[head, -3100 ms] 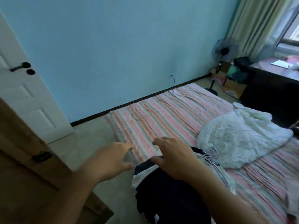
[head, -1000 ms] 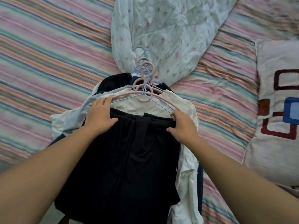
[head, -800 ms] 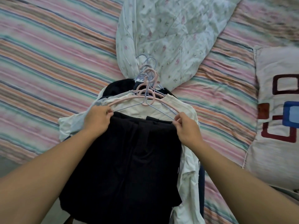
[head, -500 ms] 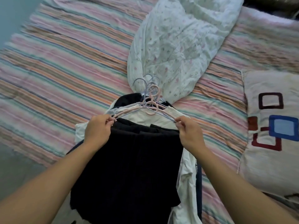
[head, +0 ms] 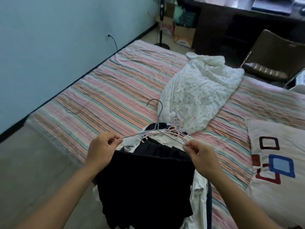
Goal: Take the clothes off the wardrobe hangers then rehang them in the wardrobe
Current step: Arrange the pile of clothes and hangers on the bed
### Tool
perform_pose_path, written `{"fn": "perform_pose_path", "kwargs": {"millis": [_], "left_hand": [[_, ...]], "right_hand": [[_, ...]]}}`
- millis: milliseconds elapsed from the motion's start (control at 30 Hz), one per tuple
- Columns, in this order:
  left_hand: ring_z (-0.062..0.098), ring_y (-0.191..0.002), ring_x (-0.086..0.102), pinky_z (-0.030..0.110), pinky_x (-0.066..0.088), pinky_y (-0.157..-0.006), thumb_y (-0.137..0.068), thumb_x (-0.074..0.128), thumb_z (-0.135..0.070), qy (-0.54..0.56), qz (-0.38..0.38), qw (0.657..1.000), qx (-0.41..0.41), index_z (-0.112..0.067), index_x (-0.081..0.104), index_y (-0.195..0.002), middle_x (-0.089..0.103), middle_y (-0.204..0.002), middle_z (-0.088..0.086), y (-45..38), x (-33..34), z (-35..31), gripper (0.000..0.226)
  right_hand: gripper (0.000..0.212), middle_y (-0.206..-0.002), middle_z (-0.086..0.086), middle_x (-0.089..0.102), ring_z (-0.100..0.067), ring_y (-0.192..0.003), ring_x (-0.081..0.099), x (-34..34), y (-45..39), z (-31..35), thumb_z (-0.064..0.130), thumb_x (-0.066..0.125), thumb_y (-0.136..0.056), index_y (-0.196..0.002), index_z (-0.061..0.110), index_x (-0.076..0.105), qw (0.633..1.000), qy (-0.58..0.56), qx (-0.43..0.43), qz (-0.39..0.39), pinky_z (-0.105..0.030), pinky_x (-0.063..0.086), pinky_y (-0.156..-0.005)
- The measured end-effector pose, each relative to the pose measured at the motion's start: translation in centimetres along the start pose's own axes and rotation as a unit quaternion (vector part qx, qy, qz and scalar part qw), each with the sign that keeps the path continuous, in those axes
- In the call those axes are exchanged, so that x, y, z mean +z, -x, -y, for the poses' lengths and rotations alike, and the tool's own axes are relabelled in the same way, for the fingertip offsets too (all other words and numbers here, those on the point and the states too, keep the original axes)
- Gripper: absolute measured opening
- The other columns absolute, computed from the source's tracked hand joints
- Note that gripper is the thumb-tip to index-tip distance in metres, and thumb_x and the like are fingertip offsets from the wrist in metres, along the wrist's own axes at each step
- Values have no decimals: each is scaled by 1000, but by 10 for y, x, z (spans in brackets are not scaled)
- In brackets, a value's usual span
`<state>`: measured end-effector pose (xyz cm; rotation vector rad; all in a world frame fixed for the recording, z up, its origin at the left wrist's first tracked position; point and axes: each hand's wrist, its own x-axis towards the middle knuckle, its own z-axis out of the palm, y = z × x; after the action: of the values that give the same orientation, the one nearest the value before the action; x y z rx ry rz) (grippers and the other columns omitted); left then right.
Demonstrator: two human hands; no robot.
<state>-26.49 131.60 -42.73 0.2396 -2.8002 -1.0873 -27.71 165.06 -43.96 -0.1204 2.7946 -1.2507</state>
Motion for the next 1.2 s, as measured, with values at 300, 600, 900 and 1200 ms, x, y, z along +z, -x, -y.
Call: {"fn": "perform_pose_path", "kwargs": {"millis": [300, 600, 900, 1200], "left_hand": [[-2, -64, 65, 12, 51, -63, -77, 82, -8, 79, -86, 993, -22, -25, 78, -75, 72, -69, -15, 99, -138, -35, 17], [6, -63, 65, 16, 52, -58, -75, 83, -23, 69, -208, 976, 8, -31, 74, -70, 71, -68, -15, 205, -267, -49, 13], [3, -65, 61, 6, 41, -59, -82, 76, -23, -25, -330, 943, 40, -31, 67, -74, 67, -73, -19, 268, -357, -73, 14], [14, -56, 56, 28, 48, -55, -86, 69, -47, -41, -456, 889, -21, -39, 70, -99, 59, -62, -7, 332, -406, -90, 15]], "right_hand": [[13, -62, 12, 62, -8, -58, 57, -28, 66, 134, 18, 69, -92, -81, 25, 68, 992, -23, -128, 3, -26, 47, -62], [9, -63, 10, 63, -10, -57, 58, -34, 115, 266, 23, 71, -91, -82, 27, 70, 960, -59, -274, 1, -26, 47, -58], [17, -67, 10, 64, -6, -58, 54, -23, 129, 387, 20, 69, -91, -79, 32, 67, 901, -107, -406, 110, -18, 40, -54], [13, -61, -5, 58, -13, -53, 46, 6, 147, 493, 32, 68, -91, -80, 25, 71, 804, -194, -499, 259, -28, 39, -54]]}}
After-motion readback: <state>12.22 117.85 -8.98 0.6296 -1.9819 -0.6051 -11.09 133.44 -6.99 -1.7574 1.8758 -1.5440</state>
